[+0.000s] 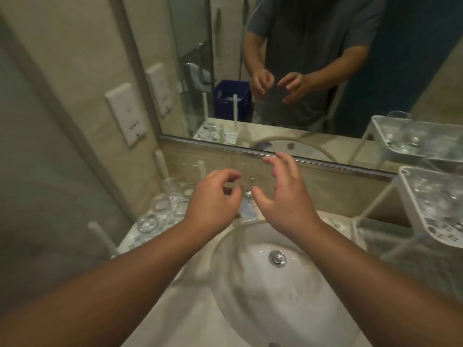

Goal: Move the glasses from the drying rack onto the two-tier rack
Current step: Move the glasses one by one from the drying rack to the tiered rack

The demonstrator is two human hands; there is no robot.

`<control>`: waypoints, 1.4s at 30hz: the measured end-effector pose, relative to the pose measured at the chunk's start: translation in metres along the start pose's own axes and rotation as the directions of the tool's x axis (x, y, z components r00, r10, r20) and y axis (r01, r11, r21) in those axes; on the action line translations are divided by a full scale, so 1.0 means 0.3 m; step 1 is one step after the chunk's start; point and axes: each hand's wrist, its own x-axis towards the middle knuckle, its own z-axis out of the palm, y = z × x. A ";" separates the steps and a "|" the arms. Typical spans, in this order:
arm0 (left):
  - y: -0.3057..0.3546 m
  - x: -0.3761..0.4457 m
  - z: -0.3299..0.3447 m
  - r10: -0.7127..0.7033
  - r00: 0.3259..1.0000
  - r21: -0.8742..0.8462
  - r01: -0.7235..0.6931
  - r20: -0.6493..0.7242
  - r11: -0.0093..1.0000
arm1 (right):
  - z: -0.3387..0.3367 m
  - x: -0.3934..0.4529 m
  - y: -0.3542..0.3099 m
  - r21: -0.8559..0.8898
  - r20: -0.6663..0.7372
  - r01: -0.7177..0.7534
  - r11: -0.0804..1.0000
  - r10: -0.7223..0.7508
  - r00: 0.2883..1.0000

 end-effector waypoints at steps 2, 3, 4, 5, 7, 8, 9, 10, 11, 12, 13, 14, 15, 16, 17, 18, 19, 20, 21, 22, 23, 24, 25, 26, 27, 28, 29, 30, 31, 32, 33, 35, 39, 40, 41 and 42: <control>-0.063 0.003 -0.076 -0.025 0.999 0.009 0.026 -0.033 1.000 | 0.085 0.020 -0.044 0.009 0.039 0.006 1.000 -0.007 0.999; -0.094 0.004 -0.113 -0.041 0.998 0.015 0.042 -0.052 0.999 | 0.126 0.031 -0.067 0.005 0.058 0.012 1.000 -0.012 0.998; -0.125 0.005 -0.148 -0.057 0.996 0.025 0.059 -0.070 0.998 | 0.165 0.040 -0.088 -0.002 0.080 0.017 1.000 -0.017 0.997; -0.156 0.005 -0.181 -0.074 0.994 0.037 0.077 -0.085 0.996 | 0.203 0.048 -0.109 -0.011 0.102 0.018 1.000 -0.017 0.995; -0.220 0.004 -0.245 -0.105 0.989 0.061 0.112 -0.108 0.992 | 0.278 0.063 -0.151 -0.032 0.141 0.011 0.999 -0.007 0.990; -0.251 0.003 -0.273 -0.124 0.986 0.075 0.133 -0.113 0.988 | 0.316 0.070 -0.168 -0.042 0.157 0.008 0.999 -0.001 0.988; -0.280 0.001 -0.300 -0.145 0.983 0.085 0.155 -0.115 0.984 | 0.353 0.075 -0.182 -0.049 0.174 0.008 0.999 0.000 0.985; -0.308 -0.001 -0.324 -0.168 0.979 0.094 0.179 -0.119 0.979 | 0.390 0.079 -0.193 -0.056 0.194 0.010 0.998 0.001 0.981; -0.335 -0.003 -0.344 -0.190 0.974 0.107 0.204 -0.124 0.973 | 0.424 0.083 -0.202 -0.063 0.217 0.013 0.998 0.001 0.976; -0.363 -0.006 -0.361 -0.212 0.969 0.125 0.228 -0.130 0.965 | 0.457 0.087 -0.211 -0.065 0.238 0.012 0.998 0.003 0.971; -0.389 -0.010 -0.375 -0.231 0.963 0.146 0.250 -0.136 0.957 | 0.488 0.091 -0.219 -0.061 0.255 0.007 0.998 0.009 0.967; -0.416 -0.014 -0.386 -0.247 0.959 0.164 0.268 -0.140 0.949 | 0.517 0.093 -0.226 -0.056 0.269 -0.002 0.998 0.017 0.963; -0.442 -0.019 -0.394 -0.260 0.955 0.179 0.283 -0.139 0.942 | 0.544 0.094 -0.232 -0.059 0.284 -0.011 0.998 0.027 0.958; -0.466 -0.023 -0.399 -0.275 0.952 0.188 0.296 -0.132 0.936 | 0.570 0.094 -0.238 -0.071 0.303 -0.017 0.997 0.038 0.952; -0.489 -0.029 -0.401 -0.288 0.950 0.195 0.307 -0.119 0.932 | 0.593 0.092 -0.242 -0.082 0.322 -0.022 0.996 0.047 0.946; -0.511 -0.032 -0.400 -0.300 0.949 0.202 0.315 -0.102 0.927 | 0.615 0.089 -0.244 -0.089 0.341 -0.027 0.996 0.056 0.939; -0.532 -0.036 -0.397 -0.310 0.947 0.214 0.321 -0.086 0.922 | 0.634 0.085 -0.245 -0.094 0.357 -0.031 0.995 0.063 0.932; -0.550 -0.039 -0.393 -0.323 0.944 0.230 0.330 -0.069 0.916 | 0.652 0.080 -0.246 -0.104 0.373 -0.030 0.994 0.067 0.926; -0.565 -0.043 -0.387 -0.340 0.939 0.251 0.341 -0.050 0.906 | 0.669 0.073 -0.245 -0.119 0.387 -0.025 0.993 0.070 0.919; -0.581 -0.047 -0.379 -0.359 0.933 0.274 0.353 -0.030 0.895 | 0.683 0.065 -0.242 -0.134 0.404 -0.023 0.991 0.076 0.912; -0.596 -0.052 -0.368 -0.377 0.926 0.299 0.364 -0.015 0.882 | 0.697 0.058 -0.238 -0.145 0.422 -0.025 0.989 0.085 0.903; -0.610 -0.055 -0.359 -0.396 0.918 0.324 0.376 -0.004 0.868 | 0.710 0.051 -0.235 -0.152 0.440 -0.031 0.988 0.096 0.893; -0.623 -0.059 -0.351 -0.416 0.909 0.346 0.389 0.005 0.854 | 0.721 0.044 -0.231 -0.158 0.456 -0.040 0.987 0.109 0.883; -0.635 -0.061 -0.343 -0.435 0.900 0.362 0.401 0.016 0.842 | 0.728 0.038 -0.226 -0.163 0.472 -0.051 0.985 0.123 0.873; -0.646 -0.064 -0.336 -0.453 0.891 0.373 0.411 0.029 0.832 | 0.736 0.033 -0.223 -0.168 0.486 -0.061 0.984 0.137 0.863; -0.657 -0.066 -0.331 -0.466 0.884 0.382 0.417 0.041 0.824 | 0.741 0.028 -0.219 -0.174 0.499 -0.072 0.982 0.151 0.853; -0.668 -0.070 -0.327 -0.477 0.877 0.391 0.422 0.050 0.818 | 0.746 0.022 -0.216 -0.179 0.511 -0.083 0.980 0.164 0.844; -0.679 -0.071 -0.325 -0.485 0.873 0.398 0.425 0.057 0.813 | 0.748 0.016 -0.213 -0.179 0.518 -0.097 0.979 0.178 0.837; -0.690 -0.073 -0.322 -0.491 0.869 0.402 0.428 0.062 0.809 | 0.750 0.008 -0.211 -0.174 0.521 -0.113 0.978 0.189 0.833; -0.702 -0.076 -0.319 -0.497 0.865 0.406 0.431 0.068 0.806 | 0.750 0.000 -0.209 -0.165 0.519 -0.129 0.978 0.198 0.831; -0.713 -0.079 -0.317 -0.501 0.863 0.414 0.430 0.074 0.802 | 0.750 -0.006 -0.206 -0.157 0.517 -0.144 0.977 0.206 0.831; -0.730 -0.086 -0.310 -0.497 0.863 0.438 0.414 0.089 0.798 | 0.747 -0.019 -0.201 -0.153 0.515 -0.167 0.974 0.223 0.827; -0.752 -0.096 -0.300 -0.476 0.876 0.510 0.378 0.072 0.773 | 0.734 -0.037 -0.191 -0.169 0.519 -0.204 0.964 0.263 0.814; -0.756 -0.095 -0.300 -0.481 0.874 0.525 0.379 0.067 0.762 | 0.730 -0.042 -0.189 -0.175 0.521 -0.212 0.962 0.273 0.809; -0.760 -0.095 -0.299 -0.486 0.872 0.536 0.379 0.067 0.754 | 0.726 -0.047 -0.187 -0.180 0.524 -0.217 0.959 0.280 0.805; -0.762 -0.094 -0.298 -0.489 0.869 0.541 0.377 0.074 0.752 | 0.722 -0.050 -0.185 -0.183 0.525 -0.220 0.958 0.284 0.802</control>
